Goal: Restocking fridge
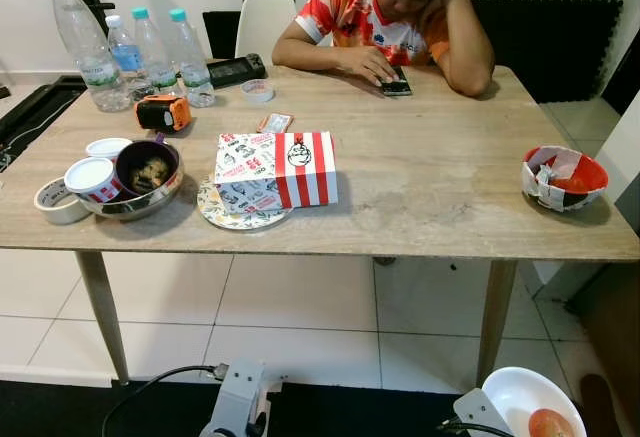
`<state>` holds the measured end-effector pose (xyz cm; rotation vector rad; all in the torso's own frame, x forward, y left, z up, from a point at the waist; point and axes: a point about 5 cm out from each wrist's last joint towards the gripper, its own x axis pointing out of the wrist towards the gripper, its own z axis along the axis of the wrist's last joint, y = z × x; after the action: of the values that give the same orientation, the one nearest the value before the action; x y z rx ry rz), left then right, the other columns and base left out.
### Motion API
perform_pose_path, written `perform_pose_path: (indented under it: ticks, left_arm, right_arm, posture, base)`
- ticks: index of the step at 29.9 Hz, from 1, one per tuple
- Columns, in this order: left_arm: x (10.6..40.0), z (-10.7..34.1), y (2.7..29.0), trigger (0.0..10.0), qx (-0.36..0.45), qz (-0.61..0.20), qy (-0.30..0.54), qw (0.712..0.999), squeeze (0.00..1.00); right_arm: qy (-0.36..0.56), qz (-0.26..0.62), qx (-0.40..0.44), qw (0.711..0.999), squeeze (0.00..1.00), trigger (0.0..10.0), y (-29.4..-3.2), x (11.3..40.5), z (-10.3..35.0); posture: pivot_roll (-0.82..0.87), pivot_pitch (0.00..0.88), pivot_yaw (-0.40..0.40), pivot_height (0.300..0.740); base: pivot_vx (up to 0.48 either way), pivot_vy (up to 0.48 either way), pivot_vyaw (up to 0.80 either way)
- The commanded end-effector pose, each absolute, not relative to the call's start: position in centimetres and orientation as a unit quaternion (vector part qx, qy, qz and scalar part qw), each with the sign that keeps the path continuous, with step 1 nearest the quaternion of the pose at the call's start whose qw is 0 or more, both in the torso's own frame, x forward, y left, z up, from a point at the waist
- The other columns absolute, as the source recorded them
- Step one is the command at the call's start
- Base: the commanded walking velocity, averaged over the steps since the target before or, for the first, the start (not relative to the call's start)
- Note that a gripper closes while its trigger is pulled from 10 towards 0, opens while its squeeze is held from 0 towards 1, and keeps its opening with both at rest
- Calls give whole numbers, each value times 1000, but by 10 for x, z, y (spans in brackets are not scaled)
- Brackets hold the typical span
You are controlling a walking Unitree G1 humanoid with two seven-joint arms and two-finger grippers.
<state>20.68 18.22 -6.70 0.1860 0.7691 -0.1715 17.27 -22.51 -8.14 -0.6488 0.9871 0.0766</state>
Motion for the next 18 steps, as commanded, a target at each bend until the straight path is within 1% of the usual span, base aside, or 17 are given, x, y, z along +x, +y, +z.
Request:
perform_pose_path:
  ticks: [1, 10, 18]
  left_arm:
    - [207, -67, 182, 10000, 93, -87, 374, 919, 0]
    - [220, -60, 180, 10000, 94, -85, 363, 923, 0]
    - [219, -61, 183, 10000, 95, -81, 368, 922, 0]
  right_arm:
    - [459, 25, -300, 836, 0, 10000, -226, 176, -80]
    - [451, 19, -301, 840, 0, 10000, -229, 187, -74]
    - [450, 18, -302, 840, 0, 10000, -230, 188, -73]
  posture:
    - [-43, 102, -6, 740]
    - [-40, 74, 0, 740]
    - [-41, 65, -6, 740]
  base:
    - [0, 0, 0]
    - [0, 0, 0]
    - [0, 0, 0]
